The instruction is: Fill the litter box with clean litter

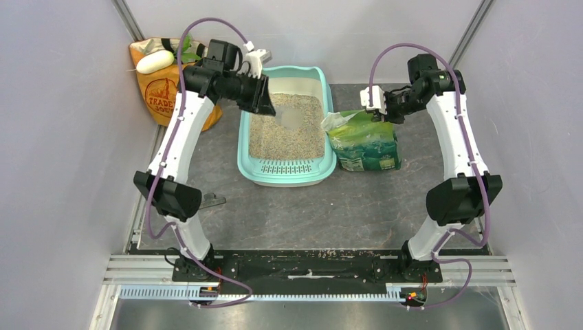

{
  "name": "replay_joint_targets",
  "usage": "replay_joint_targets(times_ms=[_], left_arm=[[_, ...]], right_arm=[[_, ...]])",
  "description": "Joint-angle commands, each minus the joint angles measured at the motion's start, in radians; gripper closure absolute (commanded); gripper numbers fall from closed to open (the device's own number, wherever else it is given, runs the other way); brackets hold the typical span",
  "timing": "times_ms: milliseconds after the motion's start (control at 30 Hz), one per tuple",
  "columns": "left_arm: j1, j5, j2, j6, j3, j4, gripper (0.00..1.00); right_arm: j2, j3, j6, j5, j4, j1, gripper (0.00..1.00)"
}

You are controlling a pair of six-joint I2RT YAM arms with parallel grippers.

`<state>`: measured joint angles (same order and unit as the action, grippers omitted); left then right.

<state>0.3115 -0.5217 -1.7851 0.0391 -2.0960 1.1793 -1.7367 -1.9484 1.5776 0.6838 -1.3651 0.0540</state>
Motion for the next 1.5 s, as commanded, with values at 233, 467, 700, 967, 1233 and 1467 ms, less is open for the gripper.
replay_joint_targets(times_ms=[233, 467, 700, 967, 1233, 1467], left_arm=[[0.116, -0.216, -0.122, -0.088, -0.249, -0.081, 0.98], [0.198, -0.184, -0.174, -0.078, -0.231, -0.097, 0.98], [0.258, -0.123, -0.248, -0.122, -0.246, -0.185, 0.98], [0.396, 0.021, -0.34, -0.174, -0.256, -0.199, 0.98], [0.449, 0.212, -0.43, -0.344, -0.289, -0.159, 0.98], [0.503, 0.412, -0.506, -0.372, -0.38, -0.12, 0.98]], right_arm=[[0.122, 0.044, 0.007, 0.033, 0.043, -0.007, 1.0], [0.159, 0.075, 0.002, 0.027, 0.039, -0.02, 1.0], [0.203, 0.081, 0.049, 0.019, -0.031, -0.088, 1.0], [0.259, 0.164, 0.151, 0.011, -0.119, -0.108, 1.0], [0.245, 0.191, 0.167, -0.013, -0.12, -0.08, 1.0], [0.218, 0.157, 0.179, 0.003, -0.137, -0.067, 1.0]])
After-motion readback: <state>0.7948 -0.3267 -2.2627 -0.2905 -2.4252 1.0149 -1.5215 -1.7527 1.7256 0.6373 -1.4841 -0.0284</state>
